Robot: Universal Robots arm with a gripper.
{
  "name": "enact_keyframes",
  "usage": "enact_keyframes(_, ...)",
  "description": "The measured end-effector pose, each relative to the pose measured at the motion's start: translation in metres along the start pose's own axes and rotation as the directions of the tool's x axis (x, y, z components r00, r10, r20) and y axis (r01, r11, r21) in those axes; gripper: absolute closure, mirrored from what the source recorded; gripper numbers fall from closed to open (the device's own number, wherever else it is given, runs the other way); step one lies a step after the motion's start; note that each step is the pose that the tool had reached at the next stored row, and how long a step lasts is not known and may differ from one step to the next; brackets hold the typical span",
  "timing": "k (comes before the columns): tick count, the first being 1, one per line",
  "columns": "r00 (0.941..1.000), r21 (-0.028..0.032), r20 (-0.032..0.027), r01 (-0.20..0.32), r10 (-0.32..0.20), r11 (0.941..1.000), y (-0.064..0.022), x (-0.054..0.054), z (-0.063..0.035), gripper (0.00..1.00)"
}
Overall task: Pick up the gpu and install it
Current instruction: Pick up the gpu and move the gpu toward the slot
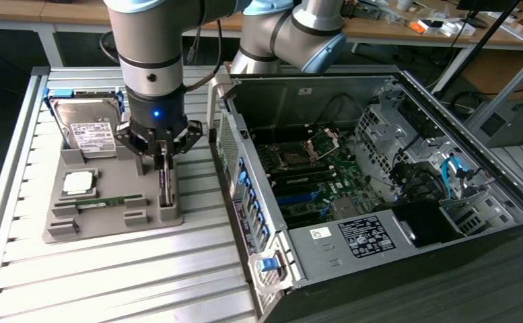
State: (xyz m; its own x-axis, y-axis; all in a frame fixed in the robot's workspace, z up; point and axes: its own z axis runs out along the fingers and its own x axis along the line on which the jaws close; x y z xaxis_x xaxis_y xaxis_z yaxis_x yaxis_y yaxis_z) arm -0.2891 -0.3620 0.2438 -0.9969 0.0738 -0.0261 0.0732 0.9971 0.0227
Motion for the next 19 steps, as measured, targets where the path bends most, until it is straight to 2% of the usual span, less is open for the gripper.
enact_keyframes(10, 1.0000, -0.0002, 0.0003, 0.000, 0.000, 1.0000, 0.0000, 0.0000, -0.0002, 0.73)
enact_keyframes(19, 1.0000, 0.0000, 0.0000, 0.000, 0.000, 1.0000, 0.0002, -0.0002, -0.0075, 0.73)
